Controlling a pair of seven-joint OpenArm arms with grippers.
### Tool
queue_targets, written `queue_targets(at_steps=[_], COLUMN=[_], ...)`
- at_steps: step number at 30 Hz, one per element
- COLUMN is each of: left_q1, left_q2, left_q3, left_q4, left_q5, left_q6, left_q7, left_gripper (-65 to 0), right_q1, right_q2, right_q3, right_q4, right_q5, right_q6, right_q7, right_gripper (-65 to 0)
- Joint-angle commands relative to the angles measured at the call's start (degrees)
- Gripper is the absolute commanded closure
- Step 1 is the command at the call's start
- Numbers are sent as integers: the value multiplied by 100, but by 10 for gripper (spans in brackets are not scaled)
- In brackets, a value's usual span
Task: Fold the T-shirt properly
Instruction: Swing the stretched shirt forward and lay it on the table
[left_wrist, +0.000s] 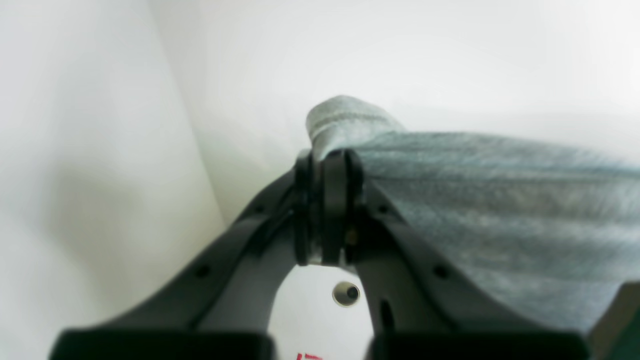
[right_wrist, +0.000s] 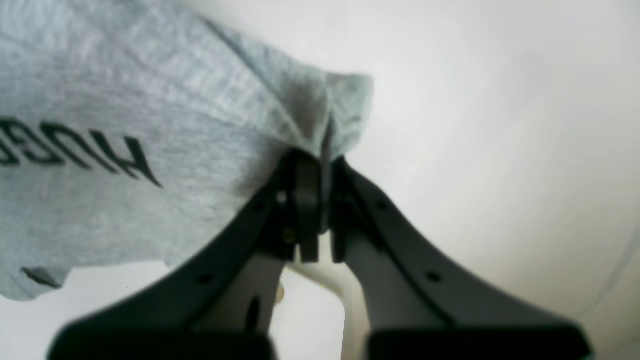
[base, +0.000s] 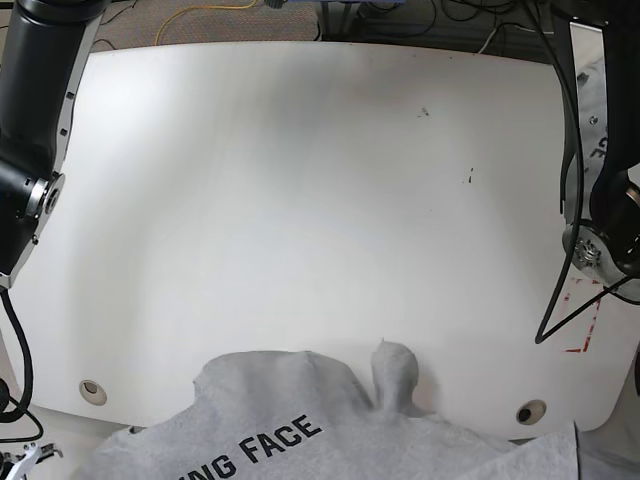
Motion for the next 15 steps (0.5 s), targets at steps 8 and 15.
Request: queue_targets(at_steps=[8, 15], left_q1=[883, 2219], left_q2=[-50, -59], left_q3=[-16, -33], left_q4=[111, 286], left_q5=[-103, -736], left_q6=[-2, -2], left_q7=[-146, -173], left_gripper=[0, 0], right_q1=[-1376, -3029], right_q2=[18, -483], right_q3=[784, 1549], right_q4=[925, 1778], right_q5=[-46, -64], right_q6=[-64, -56], right_q7=[-53, -45], right_gripper=[-14, -14])
